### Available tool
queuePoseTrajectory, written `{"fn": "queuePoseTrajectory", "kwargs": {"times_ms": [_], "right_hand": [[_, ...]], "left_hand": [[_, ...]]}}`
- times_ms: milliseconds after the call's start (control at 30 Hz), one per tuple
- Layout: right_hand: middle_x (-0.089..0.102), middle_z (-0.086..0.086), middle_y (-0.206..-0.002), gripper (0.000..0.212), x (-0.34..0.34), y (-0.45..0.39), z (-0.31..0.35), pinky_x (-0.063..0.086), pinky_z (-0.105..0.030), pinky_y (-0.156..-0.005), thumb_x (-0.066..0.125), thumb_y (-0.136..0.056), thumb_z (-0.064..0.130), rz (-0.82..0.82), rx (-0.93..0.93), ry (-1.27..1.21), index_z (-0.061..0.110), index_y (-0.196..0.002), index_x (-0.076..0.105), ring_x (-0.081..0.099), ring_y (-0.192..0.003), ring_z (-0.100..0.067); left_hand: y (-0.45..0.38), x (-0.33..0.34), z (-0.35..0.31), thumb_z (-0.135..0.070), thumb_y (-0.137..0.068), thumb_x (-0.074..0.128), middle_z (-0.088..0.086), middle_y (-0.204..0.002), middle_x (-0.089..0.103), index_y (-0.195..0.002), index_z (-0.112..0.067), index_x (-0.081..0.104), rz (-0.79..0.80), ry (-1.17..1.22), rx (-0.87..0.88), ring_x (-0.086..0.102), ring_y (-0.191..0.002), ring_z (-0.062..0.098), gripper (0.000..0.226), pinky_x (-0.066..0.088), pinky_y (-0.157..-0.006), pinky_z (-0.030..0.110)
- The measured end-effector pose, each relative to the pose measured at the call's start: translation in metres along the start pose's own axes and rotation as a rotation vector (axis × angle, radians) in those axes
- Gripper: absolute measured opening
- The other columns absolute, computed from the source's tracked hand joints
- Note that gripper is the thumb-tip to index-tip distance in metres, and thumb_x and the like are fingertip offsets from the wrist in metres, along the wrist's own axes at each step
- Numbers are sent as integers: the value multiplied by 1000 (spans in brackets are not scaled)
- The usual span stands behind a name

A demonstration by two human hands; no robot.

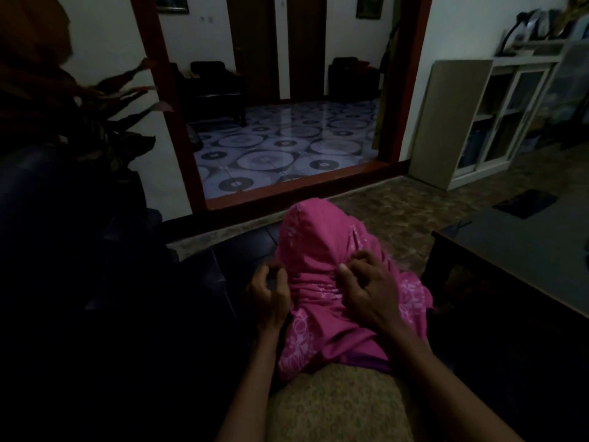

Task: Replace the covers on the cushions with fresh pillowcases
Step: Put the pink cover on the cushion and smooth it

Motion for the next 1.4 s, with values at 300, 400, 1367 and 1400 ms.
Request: {"fn": "queuePoseTrajectory", "kwargs": {"times_ms": [300, 400, 1367, 1400], "right_hand": [[67, -7, -125, 36, 22, -71, -52, 49, -36, -94, 53, -99, 48, 116, 272, 288, 28, -126, 68, 63, -111, -28], [73, -13, -107, 43, 33, -61, -66, 52, -40, -89, 44, -99, 54, 172, 334, 366, 26, -108, 76, 67, -100, -34], [60, -19, -137, 83, 65, -54, -186, 52, -40, -90, 35, -76, 82, 411, 865, 136, 25, -130, 61, 63, -116, -37], [53, -20, -146, 82, 66, -49, -186, 49, -39, -94, 37, -85, 80, 438, 848, 87, 21, -139, 57, 58, -125, -38]], "left_hand": [[-44, 46, -18, -58, -104, 19, 13, -148, 51, -142, -21, 55, 429, -318, -194, 45, -137, 31, 64, 32, -107, 33], [-58, 52, -7, -79, -89, 9, 15, -153, 43, -148, -29, 46, 565, -457, -268, 39, -141, 35, 86, 26, -116, 40], [-88, 44, 59, -21, -72, 82, 10, -106, 73, -119, -12, 69, 335, -75, -597, 70, -90, 23, 49, 56, -90, 37], [-89, 46, 58, -14, -77, 79, 10, -103, 73, -111, -13, 71, 343, -59, -578, 69, -87, 22, 35, 55, -89, 36]]}}
Point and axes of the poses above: each hand's wrist, its own y-axis away from the middle knuckle, its own x-axis out of the palm, z = x × y, the point moved 10 cm from there along -y, towards the middle knuckle
